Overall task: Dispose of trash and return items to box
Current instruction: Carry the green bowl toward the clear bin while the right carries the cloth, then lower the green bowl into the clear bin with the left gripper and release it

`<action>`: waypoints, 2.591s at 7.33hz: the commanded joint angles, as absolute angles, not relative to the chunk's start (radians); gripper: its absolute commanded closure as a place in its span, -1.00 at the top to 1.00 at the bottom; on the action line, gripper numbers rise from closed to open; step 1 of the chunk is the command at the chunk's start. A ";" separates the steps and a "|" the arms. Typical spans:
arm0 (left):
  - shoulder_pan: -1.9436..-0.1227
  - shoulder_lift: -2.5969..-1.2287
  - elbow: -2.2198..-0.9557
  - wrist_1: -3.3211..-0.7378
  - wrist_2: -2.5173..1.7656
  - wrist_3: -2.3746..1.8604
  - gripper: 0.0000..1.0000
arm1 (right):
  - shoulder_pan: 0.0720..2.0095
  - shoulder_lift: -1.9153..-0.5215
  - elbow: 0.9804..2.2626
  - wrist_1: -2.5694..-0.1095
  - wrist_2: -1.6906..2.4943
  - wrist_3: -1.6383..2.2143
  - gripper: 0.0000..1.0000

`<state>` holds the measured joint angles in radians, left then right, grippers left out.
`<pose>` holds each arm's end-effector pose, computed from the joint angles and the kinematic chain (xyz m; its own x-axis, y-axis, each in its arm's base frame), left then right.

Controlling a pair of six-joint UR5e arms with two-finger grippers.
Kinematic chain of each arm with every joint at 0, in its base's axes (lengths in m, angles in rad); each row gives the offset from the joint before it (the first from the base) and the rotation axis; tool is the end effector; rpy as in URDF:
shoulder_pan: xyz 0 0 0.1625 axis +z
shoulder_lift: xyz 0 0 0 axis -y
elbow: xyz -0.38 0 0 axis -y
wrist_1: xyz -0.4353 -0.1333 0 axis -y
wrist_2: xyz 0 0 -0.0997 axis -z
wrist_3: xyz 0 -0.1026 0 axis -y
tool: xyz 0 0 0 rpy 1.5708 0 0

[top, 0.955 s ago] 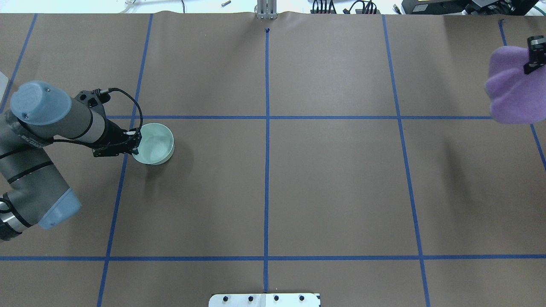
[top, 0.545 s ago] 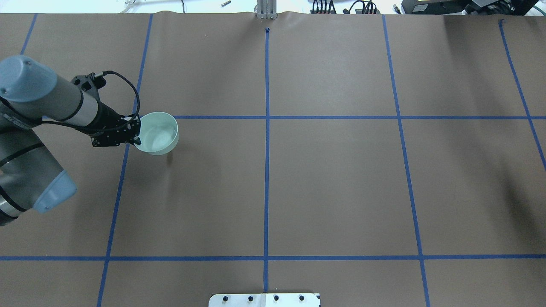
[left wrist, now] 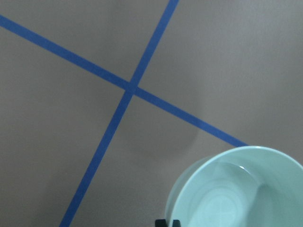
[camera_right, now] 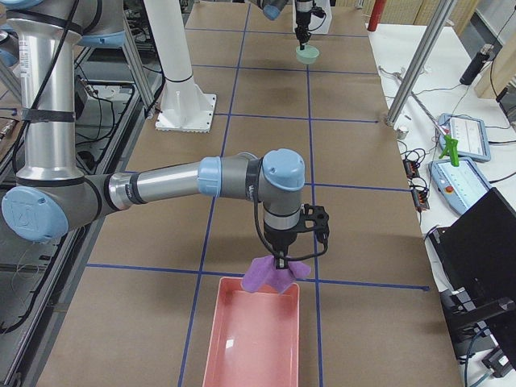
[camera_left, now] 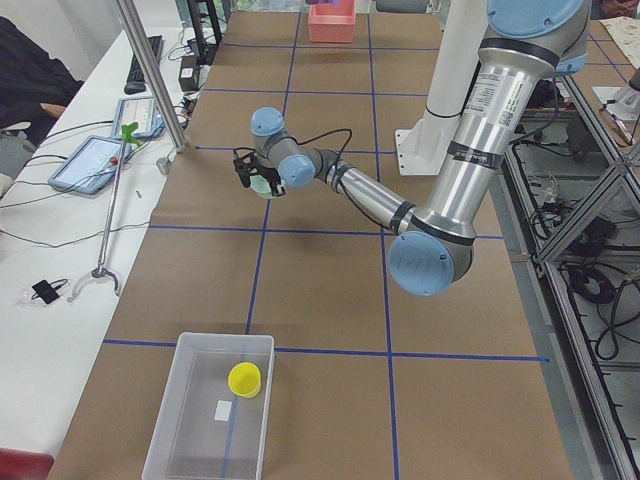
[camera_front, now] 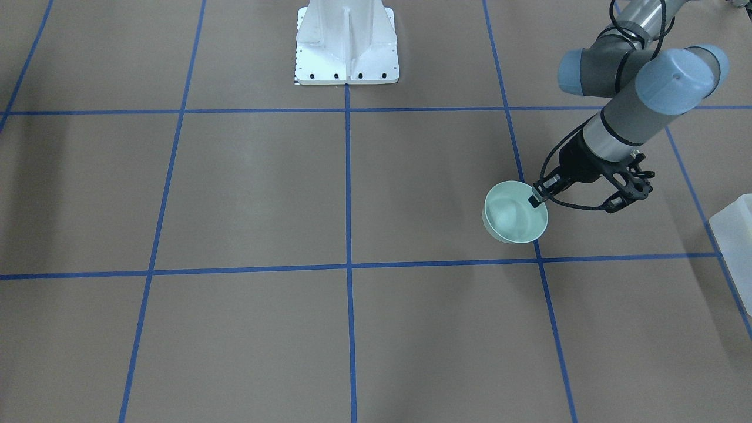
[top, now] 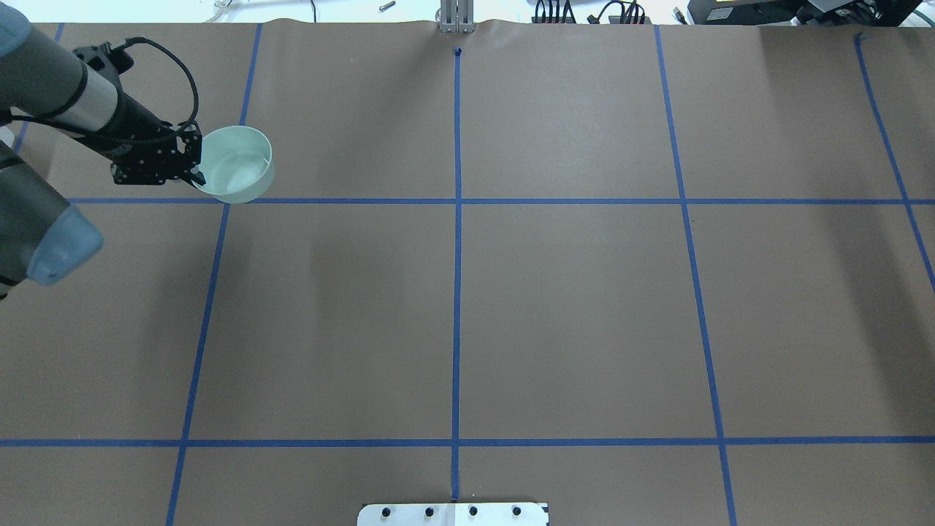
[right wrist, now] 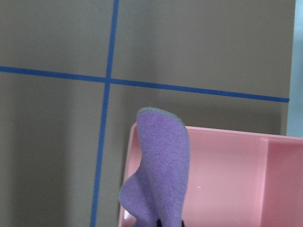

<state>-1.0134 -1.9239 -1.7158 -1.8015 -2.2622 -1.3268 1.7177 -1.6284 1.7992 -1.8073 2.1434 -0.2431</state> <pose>0.2814 -0.5797 0.3036 0.4866 -0.4288 -0.7612 0.3211 0.8981 -0.3007 0.1502 -0.4841 0.5605 0.8371 -0.0840 0.5406 0.0571 0.9962 0.0664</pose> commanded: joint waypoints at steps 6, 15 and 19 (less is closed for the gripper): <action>-1.460 -1.939 -1.593 -1.551 -2.355 -0.576 -1.00 | 1.775 -1.651 1.377 -1.397 2.152 -0.316 1.00; -1.766 -1.914 -0.992 -1.780 -2.375 -0.139 -1.00 | 1.521 -1.655 1.784 -1.411 2.321 0.357 1.00; -1.761 -1.907 -0.779 -2.126 -2.317 -0.320 -1.00 | 1.419 -1.643 1.845 -1.408 2.319 0.506 1.00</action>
